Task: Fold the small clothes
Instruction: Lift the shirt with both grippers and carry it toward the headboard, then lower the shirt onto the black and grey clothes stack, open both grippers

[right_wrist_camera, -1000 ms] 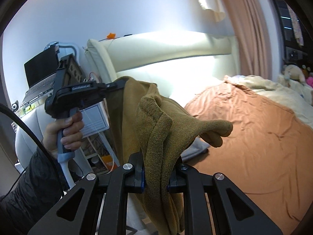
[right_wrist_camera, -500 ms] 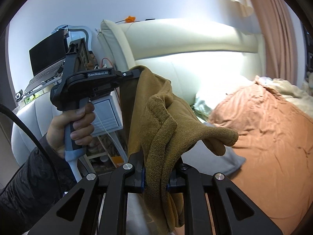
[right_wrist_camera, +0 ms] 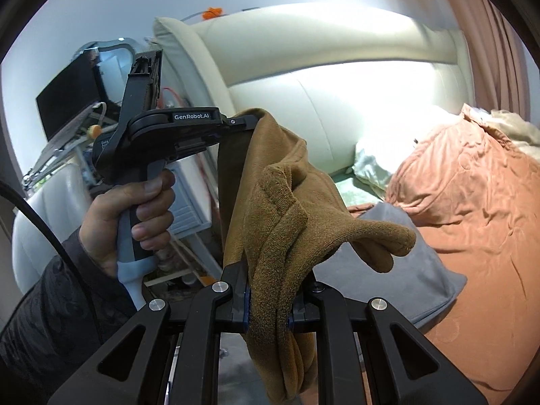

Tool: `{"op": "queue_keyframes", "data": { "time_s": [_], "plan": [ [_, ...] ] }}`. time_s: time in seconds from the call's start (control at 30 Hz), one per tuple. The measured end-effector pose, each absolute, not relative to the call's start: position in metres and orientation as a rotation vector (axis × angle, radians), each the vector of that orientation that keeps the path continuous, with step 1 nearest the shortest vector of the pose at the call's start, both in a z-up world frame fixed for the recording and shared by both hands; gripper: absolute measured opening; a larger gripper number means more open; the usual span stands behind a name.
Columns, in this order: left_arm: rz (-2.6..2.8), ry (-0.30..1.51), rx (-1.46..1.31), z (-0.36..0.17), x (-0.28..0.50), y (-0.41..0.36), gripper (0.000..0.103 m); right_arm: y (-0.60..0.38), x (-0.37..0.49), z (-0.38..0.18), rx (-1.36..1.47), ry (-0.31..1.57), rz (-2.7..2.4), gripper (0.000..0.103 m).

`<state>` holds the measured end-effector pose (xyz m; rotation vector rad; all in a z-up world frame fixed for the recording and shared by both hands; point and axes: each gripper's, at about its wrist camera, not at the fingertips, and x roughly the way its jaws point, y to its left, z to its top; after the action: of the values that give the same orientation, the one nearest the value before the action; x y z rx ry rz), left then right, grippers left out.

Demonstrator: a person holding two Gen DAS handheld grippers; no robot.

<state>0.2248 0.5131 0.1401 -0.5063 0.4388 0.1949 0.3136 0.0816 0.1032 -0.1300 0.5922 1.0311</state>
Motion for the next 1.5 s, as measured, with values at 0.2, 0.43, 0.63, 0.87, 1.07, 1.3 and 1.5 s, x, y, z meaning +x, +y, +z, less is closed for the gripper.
{"op": "queue_keyframes", "data": {
  "time_s": [0.2, 0.43, 0.63, 0.87, 1.07, 1.3, 1.5],
  "plan": [
    [0.175, 0.494, -0.508, 0.111, 0.279, 0.516, 0.007, 0.075, 0.349, 0.09, -0.161, 0.598, 0.995, 0.012],
    [0.156, 0.585, -0.499, 0.07, 0.336, 0.512, 0.007, 0.079, 0.392, 0.063, -0.147, 0.668, 0.96, 0.014],
    [0.152, 0.677, -0.495, 0.032, 0.368, 0.513, 0.007, 0.073, 0.426, 0.03, -0.045, 0.763, 0.952, 0.014],
    [0.164, 0.843, -0.544, -0.025, 0.401, 0.519, 0.008, 0.063, 0.463, -0.021, 0.147, 0.926, 0.941, 0.018],
    [0.15, 0.896, -0.608, -0.031, 0.412, 0.53, 0.048, 0.04, 0.488, -0.054, 0.435, 1.068, 1.017, 0.059],
    [0.148, 0.961, -0.718, -0.04, 0.434, 0.544, 0.058, 0.029, 0.514, -0.079, 0.76, 1.152, 1.046, 0.062],
    [0.204, 0.979, -0.907, -0.059, 0.438, 0.566, 0.057, 0.017, 0.529, -0.096, 0.983, 1.226, 0.958, 0.062]
  ]
}}
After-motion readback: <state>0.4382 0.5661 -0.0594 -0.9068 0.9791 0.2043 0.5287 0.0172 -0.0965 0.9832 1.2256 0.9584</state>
